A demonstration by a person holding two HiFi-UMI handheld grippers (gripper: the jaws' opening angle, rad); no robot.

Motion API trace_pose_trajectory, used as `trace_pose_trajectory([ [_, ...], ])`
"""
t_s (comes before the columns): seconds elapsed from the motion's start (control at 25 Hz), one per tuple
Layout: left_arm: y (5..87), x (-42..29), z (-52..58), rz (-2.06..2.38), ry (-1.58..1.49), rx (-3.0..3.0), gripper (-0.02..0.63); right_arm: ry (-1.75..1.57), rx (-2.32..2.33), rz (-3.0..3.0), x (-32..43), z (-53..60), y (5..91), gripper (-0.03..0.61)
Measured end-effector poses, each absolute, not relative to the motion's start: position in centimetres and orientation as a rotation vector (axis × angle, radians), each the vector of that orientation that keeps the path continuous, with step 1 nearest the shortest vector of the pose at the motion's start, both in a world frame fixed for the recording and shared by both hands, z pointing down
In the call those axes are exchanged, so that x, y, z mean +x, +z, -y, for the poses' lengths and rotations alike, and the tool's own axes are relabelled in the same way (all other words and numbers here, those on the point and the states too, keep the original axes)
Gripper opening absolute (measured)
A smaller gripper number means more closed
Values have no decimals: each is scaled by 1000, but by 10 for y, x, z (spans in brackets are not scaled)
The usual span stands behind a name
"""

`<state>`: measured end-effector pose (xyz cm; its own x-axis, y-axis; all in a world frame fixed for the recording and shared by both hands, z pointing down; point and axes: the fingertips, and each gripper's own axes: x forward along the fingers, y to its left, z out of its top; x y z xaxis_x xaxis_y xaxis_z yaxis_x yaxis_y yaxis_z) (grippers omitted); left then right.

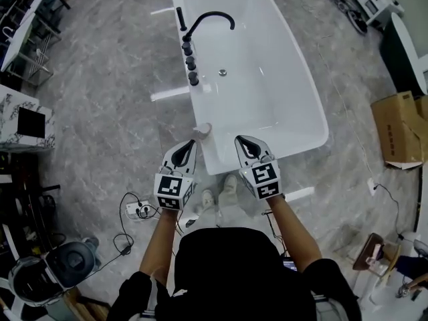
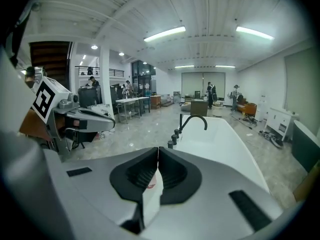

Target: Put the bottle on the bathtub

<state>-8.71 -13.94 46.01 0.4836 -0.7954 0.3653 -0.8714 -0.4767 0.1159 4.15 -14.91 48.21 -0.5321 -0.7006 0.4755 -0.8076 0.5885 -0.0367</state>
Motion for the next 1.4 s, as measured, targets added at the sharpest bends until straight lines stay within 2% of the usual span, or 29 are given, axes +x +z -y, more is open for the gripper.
trace_pose_trajectory([
  [0.84,297,-87,135,1530,156,2668,15,104,1388,2555,58,166,333,25],
  [1.4,246,-88,137,1656,98,2681,14,-52,1469,2611,86,171,264,25],
])
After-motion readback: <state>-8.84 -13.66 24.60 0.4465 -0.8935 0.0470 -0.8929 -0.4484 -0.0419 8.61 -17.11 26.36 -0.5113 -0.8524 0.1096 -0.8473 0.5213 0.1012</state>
